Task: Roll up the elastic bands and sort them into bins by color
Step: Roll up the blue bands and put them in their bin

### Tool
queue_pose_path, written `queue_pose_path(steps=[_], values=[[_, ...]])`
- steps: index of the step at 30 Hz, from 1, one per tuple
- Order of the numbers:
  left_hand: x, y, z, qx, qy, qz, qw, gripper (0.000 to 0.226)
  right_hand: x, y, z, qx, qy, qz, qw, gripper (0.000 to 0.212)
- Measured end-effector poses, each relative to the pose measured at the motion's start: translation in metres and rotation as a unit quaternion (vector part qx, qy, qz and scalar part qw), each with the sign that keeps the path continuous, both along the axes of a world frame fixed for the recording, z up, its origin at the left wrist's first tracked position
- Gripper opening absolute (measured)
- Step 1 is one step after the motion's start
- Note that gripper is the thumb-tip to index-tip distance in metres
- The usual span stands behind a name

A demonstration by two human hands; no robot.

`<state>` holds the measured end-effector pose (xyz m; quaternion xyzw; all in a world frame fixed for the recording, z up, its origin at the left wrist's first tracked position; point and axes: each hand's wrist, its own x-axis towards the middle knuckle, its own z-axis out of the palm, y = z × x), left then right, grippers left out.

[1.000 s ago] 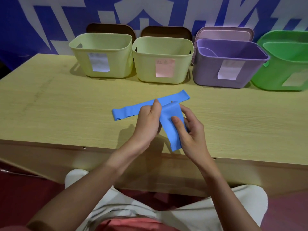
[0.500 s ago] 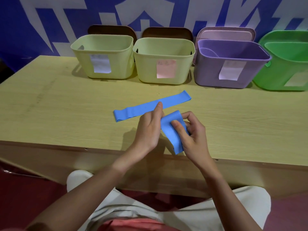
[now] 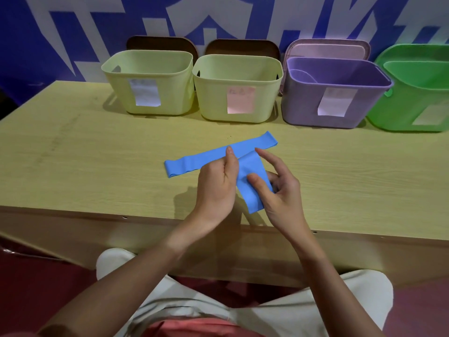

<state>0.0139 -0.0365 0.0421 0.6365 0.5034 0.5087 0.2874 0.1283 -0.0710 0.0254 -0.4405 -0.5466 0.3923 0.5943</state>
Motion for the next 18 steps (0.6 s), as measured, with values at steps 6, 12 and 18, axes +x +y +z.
queue_pose_path(steps=[6,12,18], values=[[0.004,-0.003,0.011,-0.178,-0.129,-0.046,0.974,0.047,0.001,0.003,0.005,0.016,0.000,-0.011,1.000,0.011],[0.000,-0.004,0.008,-0.178,-0.101,-0.067,0.977,0.049,0.003,0.001,0.007,0.002,0.008,0.001,1.000,0.011],[-0.004,-0.009,-0.002,0.025,0.010,-0.040,0.999,0.050,0.001,0.001,0.005,-0.002,0.021,0.012,1.000,0.008]])
